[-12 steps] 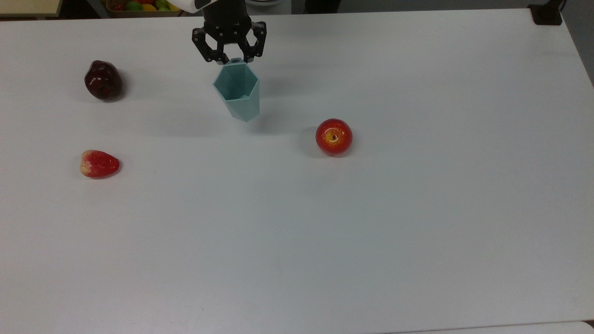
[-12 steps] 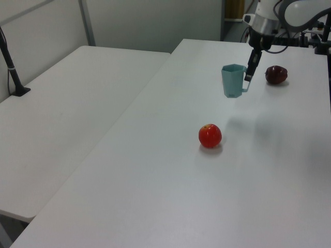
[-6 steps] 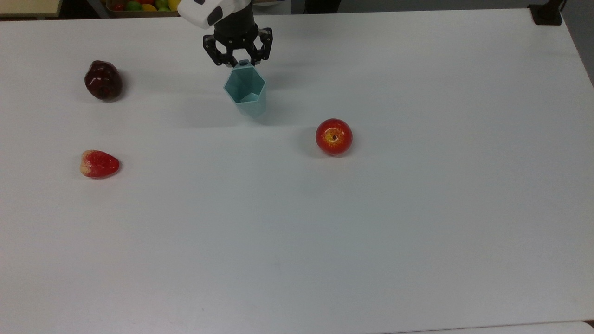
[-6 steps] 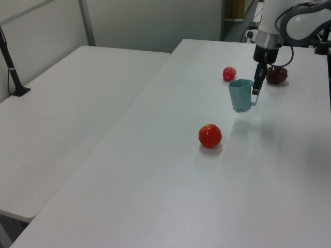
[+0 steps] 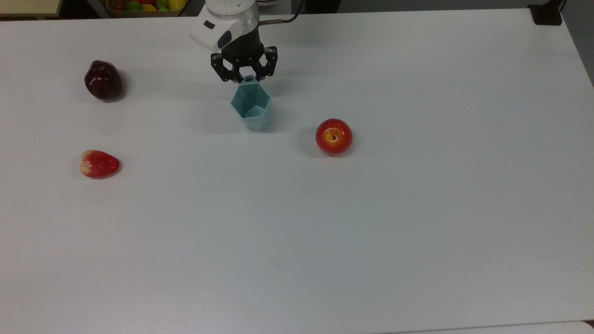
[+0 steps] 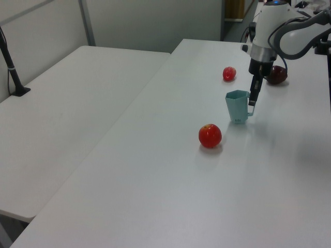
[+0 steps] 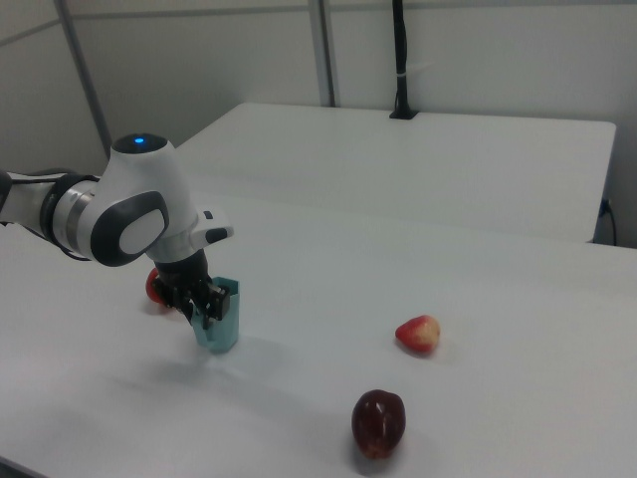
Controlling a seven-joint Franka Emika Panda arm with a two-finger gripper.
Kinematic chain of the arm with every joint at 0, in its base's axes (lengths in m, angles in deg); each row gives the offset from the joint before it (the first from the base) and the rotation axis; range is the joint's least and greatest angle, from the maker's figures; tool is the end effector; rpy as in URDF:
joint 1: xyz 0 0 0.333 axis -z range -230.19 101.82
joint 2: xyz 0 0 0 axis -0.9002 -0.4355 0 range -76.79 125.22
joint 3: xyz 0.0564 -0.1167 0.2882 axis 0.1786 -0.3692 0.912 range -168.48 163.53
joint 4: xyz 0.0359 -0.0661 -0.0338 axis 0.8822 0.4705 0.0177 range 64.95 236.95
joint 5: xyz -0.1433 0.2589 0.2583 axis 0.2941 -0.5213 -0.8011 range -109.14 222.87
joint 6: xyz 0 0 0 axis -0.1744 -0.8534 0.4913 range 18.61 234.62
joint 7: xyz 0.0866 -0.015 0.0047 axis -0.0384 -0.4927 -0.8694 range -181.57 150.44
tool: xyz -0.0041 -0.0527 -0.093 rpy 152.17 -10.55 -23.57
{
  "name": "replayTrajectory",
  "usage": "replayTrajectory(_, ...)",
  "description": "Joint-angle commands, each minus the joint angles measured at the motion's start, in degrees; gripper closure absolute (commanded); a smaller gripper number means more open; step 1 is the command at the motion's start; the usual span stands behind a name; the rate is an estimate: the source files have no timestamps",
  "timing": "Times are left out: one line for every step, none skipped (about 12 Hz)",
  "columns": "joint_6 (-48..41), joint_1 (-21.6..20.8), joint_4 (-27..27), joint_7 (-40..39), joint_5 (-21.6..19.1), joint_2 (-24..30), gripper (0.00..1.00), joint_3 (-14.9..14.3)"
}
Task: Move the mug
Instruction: 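Lower the mug onto the table and open the gripper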
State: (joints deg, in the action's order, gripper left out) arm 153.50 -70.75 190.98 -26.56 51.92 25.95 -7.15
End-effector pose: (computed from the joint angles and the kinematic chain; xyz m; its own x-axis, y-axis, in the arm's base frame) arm 0.5231 0.0184 0.3802 0.9807 0.1636 0.1069 0.1697 -0.9842 -0.0507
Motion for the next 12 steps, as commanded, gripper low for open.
replayTrajectory(1.3, -0.6, 1.5, 0.4, -1.4, 0.8, 0.68, -0.2)
replayTrajectory(1.2, -0.6, 1.5, 0.4, -1.5, 0.7, 0.64, -0.2)
replayTrajectory(1.0, -0.6, 1.5, 0.4, -1.6, 0.7, 0.58, -0.2)
replayTrajectory(0.9, -0.6, 1.5, 0.4, -1.6, 0.6, 0.53, -0.2)
replayTrajectory(0.9, -0.6, 1.5, 0.4, -1.6, 0.7, 0.42, -0.2)
replayTrajectory(0.6, -0.6, 1.5, 0.4, -1.6, 0.7, 0.3, -0.2)
replayTrajectory(-0.6, -0.6, 1.3, 0.0, -1.6, 0.9, 0.19, -0.2)
replayTrajectory(-2.1, -0.4, 1.1, -0.4, -1.6, 1.2, 0.0, -0.2)
replayTrajectory(-3.9, -0.2, 0.8, -0.8, -1.6, 1.6, 0.0, -0.2)
replayTrajectory(-5.8, -0.1, 0.4, -1.2, -1.6, 2.4, 0.0, -0.2)
replayTrajectory(-9.0, -0.2, -0.8, -1.2, -1.6, 3.1, 0.0, -0.2)
replayTrajectory(-13.8, -0.1, -3.6, -0.6, -1.6, 3.6, 0.0, -0.2)
